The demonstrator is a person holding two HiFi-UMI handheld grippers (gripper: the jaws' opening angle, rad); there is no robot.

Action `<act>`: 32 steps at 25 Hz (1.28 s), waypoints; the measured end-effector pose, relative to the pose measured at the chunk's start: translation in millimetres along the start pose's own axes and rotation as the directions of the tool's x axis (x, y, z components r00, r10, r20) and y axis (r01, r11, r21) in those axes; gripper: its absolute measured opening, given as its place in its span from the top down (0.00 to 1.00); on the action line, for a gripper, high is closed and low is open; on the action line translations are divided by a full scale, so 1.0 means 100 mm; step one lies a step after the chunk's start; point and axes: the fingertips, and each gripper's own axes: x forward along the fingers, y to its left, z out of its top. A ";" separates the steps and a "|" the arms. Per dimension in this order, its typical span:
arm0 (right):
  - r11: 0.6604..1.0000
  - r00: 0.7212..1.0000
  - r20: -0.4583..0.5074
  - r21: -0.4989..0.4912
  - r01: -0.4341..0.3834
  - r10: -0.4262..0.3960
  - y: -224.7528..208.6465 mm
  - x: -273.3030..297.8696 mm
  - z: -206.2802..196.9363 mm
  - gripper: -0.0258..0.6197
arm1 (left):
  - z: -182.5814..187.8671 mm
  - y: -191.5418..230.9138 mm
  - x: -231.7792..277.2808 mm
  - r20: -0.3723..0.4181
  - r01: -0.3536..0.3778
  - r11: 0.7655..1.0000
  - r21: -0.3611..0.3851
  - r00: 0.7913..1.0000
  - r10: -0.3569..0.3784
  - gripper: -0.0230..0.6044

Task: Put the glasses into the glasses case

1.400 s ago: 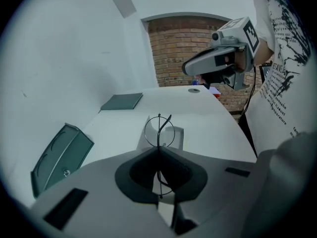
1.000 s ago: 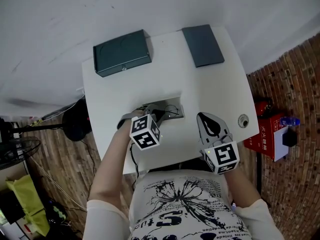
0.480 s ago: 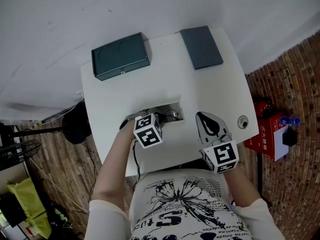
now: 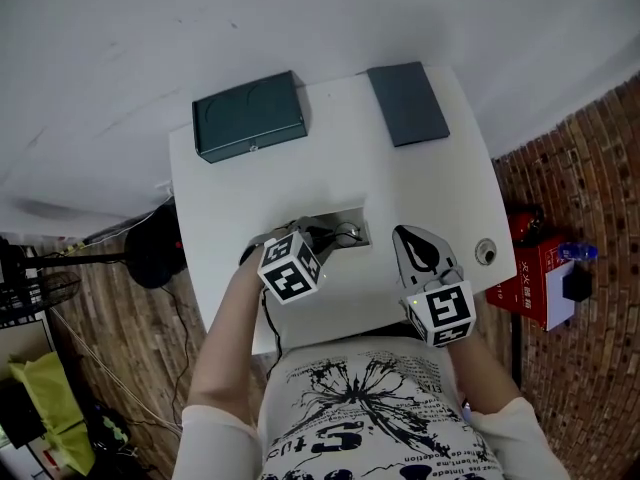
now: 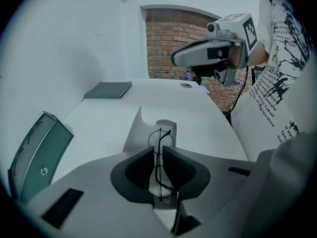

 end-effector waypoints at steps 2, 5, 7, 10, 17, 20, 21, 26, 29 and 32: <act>1.000 1.000 0.000 -0.010 -0.002 0.002 0.01 0.00 0.02 0.94 | 0.04 -0.06 -0.10 0.017 0.019 1.000 -0.003 1.000 -0.019 0.85; 1.000 1.000 0.012 -0.026 -0.007 0.007 0.05 -0.02 0.09 0.94 | 0.10 -0.08 -0.26 0.047 -0.005 1.000 0.001 0.999 0.005 0.86; 0.999 1.000 0.026 -0.037 -0.010 0.011 0.07 -0.04 0.15 0.94 | 0.15 -0.04 -0.38 0.078 -0.045 0.999 -0.008 0.996 0.045 0.87; 0.998 0.999 0.051 -0.054 -0.013 0.016 0.11 -0.07 0.25 0.94 | 0.22 -0.01 -0.55 0.122 -0.101 0.995 -0.023 0.987 0.103 0.88; 0.996 0.992 0.122 -0.083 -0.021 0.031 0.26 -0.23 0.47 0.94 | 0.41 0.07 -1.07 0.267 -0.230 0.959 -0.168 0.925 0.269 0.94; 0.996 0.988 0.143 -0.084 -0.042 0.054 0.35 -0.32 0.54 0.94 | 0.48 0.06 -1.36 0.340 -0.284 0.930 -0.231 0.872 0.351 0.94; 0.995 0.987 0.149 -0.084 -0.048 0.060 0.37 -0.35 0.57 0.94 | 0.49 0.06 -1.45 0.359 -0.305 0.919 -0.249 0.853 0.380 0.94; 0.994 0.981 0.182 -0.099 -0.055 0.073 0.48 -0.46 0.68 0.94 | 0.53 0.02 -1.95 0.443 -0.413 0.842 -0.347 0.719 0.535 0.94; 0.992 0.974 0.214 -0.120 -0.044 0.069 0.51 -0.49 0.77 0.94 | 0.52 0.00 -2.20 0.478 -0.446 0.788 -0.424 0.629 0.613 0.94; 0.991 0.971 0.229 -0.124 -0.040 0.068 0.52 -0.51 0.83 0.94 | 0.46 -0.01 -2.39 0.473 -0.464 0.732 -0.498 0.562 0.678 0.94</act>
